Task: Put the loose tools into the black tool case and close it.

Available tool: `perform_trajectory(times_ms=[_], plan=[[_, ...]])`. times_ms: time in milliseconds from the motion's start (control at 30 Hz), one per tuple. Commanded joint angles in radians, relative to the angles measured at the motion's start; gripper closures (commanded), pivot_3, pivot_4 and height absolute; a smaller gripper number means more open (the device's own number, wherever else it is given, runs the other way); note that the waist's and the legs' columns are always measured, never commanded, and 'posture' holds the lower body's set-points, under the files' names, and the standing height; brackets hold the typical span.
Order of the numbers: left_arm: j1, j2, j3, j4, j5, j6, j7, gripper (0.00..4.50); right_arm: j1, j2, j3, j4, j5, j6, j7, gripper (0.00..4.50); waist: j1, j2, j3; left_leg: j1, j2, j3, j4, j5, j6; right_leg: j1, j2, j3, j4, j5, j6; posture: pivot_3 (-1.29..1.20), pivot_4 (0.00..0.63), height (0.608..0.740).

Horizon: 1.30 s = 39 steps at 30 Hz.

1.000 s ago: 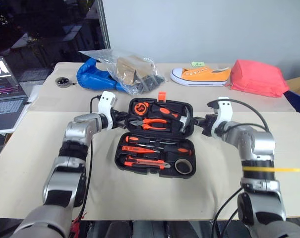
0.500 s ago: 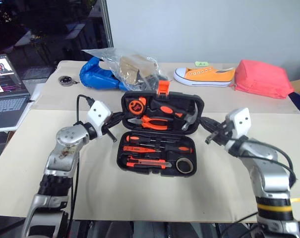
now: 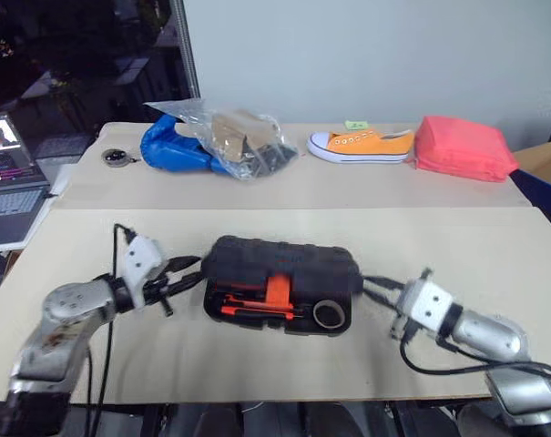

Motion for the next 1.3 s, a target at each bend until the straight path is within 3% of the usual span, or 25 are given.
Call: perform_trajectory(times_ms=[33,133,233,400,567,833,933,1033,1167,1300], plan=[[0.075,0.102,0.159,-0.155,-0.199,0.126,-0.117,1.35,0.098,-0.13,-0.125,-0.097,0.142,0.15,0.14,2.14,0.012,0.001,0.001,0.0,-0.001,0.0,0.0,0.0,0.0,0.0,-0.002,0.0,0.0,0.001,-0.003,0.0,0.15,0.74],[0.118,0.159,0.231,-0.244,-0.322,0.213,-0.163,0.29,0.182,-0.218,-0.204,-0.244,0.378,0.33,0.271,2.12,0.021,0.0,0.001,0.0,-0.002,0.001,0.0,0.0,0.0,0.002,-0.006,0.0,-0.002,0.0,-0.001,0.0,0.15,0.74],[0.147,0.185,0.269,-0.32,-0.394,0.257,-0.17,0.2,0.172,-0.268,-0.169,-0.374,0.513,0.461,0.314,2.98,0.014,-0.001,0.001,0.001,0.0,-0.001,0.0,0.0,0.0,0.004,-0.005,0.0,-0.002,-0.003,0.005,0.0,0.15,0.74],[0.189,0.193,0.272,-0.412,-0.41,0.267,-0.159,0.2,0.015,-0.253,0.093,-0.371,0.362,0.513,0.288,4.45,0.011,-0.002,0.002,0.004,0.003,0.0,0.0,0.0,0.0,0.003,-0.003,0.0,-0.002,-0.005,-0.002,0.0,0.15,0.74],[0.22,0.184,0.272,-0.474,-0.413,0.269,-0.123,0.2,-0.202,-0.102,0.261,-0.233,0.19,0.585,0.128,4.45,0.011,-0.004,0.003,0.003,0.002,0.005,0.0,0.0,0.0,0.001,-0.002,0.0,-0.002,-0.005,-0.004,0.0,0.15,0.74],[0.232,0.158,0.205,-0.523,-0.362,0.256,-0.026,0.2,-0.476,0.095,0.196,-0.009,0.118,0.776,-0.14,4.45,0.011,-0.004,0.004,0.001,0.001,0.005,0.0,0.0,0.0,-0.001,-0.003,0.0,-0.002,-0.001,0.001,0.0,0.15,0.74],[0.134,0.134,0.089,-0.492,-0.32,0.254,0.038,0.2,-0.531,0.129,0.223,0.058,0.109,0.759,-0.138,4.45,0.012,-0.004,0.004,0.001,0.0,0.006,-0.001,0.0,0.0,-0.001,-0.002,0.0,-0.002,0.001,-0.002,0.0,0.15,0.74],[-0.006,0.101,-0.062,-0.418,-0.243,0.262,0.081,0.2,-0.491,0.116,0.181,-0.014,0.182,0.791,-0.075,4.45,0.018,-0.004,0.004,0.0,-0.001,0.004,-0.001,0.0,0.0,-0.001,-0.001,-0.001,-0.002,0.001,-0.005,0.0,0.15,0.74],[-0.199,0.024,-0.243,-0.265,-0.135,0.252,0.098,0.2,-0.377,0.085,0.127,-0.215,0.316,0.887,-0.012,3.53,0.025,-0.003,0.004,-0.001,-0.003,0.002,-0.002,0.0,0.0,-0.001,-0.001,-0.002,-0.002,0.002,-0.005,0.0,0.15,0.74],[-0.32,-0.019,-0.38,-0.092,-0.053,0.262,0.057,0.2,-0.327,0.144,0.157,-0.331,0.369,1.014,-0.093,1.98,0.012,-0.003,0.004,-0.005,-0.002,0.001,-0.001,-0.001,0.001,-0.003,-0.001,-0.002,-0.003,0.002,-0.005,0.0,0.15,0.74]])
